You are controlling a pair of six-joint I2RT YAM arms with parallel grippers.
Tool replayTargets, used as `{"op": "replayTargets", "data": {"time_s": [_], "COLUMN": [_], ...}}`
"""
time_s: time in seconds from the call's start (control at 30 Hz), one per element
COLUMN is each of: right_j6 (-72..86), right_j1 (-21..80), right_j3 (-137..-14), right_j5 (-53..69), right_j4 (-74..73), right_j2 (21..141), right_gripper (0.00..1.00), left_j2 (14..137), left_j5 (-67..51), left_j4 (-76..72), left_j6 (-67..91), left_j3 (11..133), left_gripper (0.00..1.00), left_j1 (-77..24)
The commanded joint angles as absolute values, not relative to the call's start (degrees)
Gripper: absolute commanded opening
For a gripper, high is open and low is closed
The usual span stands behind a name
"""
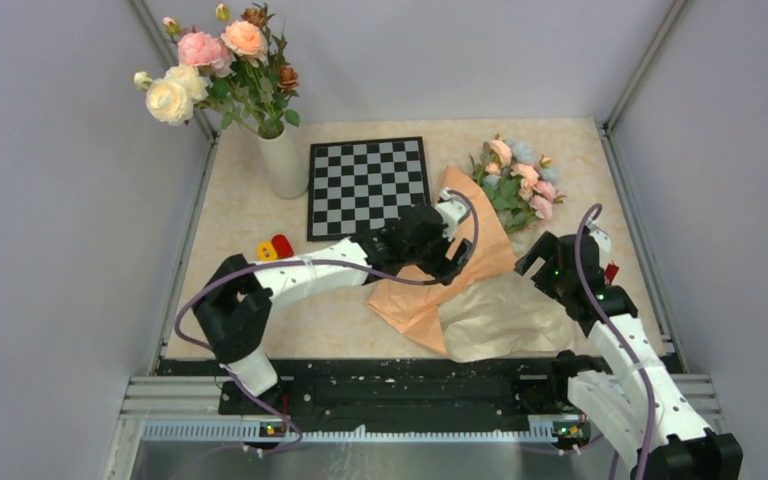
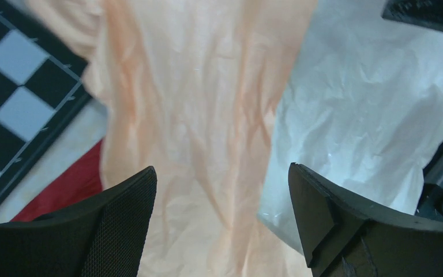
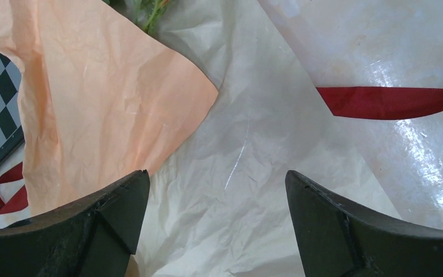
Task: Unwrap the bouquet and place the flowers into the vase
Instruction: Unfold the wrapping paper at the center of the board.
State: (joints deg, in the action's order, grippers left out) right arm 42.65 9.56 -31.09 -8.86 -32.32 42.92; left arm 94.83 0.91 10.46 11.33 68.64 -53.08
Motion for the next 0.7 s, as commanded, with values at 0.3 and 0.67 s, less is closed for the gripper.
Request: {"op": "replayTargets", "data": {"time_s": [0.3,0.67], "right_j6": [40.6,40.3], "right_j1": [9.1,9.1], "right_j3": [-34.6,-33.9], "right_j5": [-13.7,-15.6], "right_j4": [-33.6,-33.4], "right_j2": [40.4,37.7], "right_gripper": [0.9,0.93], "left_j2": [108.3,113.0], "left_j5": [1.8,8.2], "left_j4": [8.4,7.7], "left_j6": [6.8,4.2], "left_j3": [76.0,76.3], "left_gripper": [0.75,0.55], "left_j1": [-59.8,-62.2]}}
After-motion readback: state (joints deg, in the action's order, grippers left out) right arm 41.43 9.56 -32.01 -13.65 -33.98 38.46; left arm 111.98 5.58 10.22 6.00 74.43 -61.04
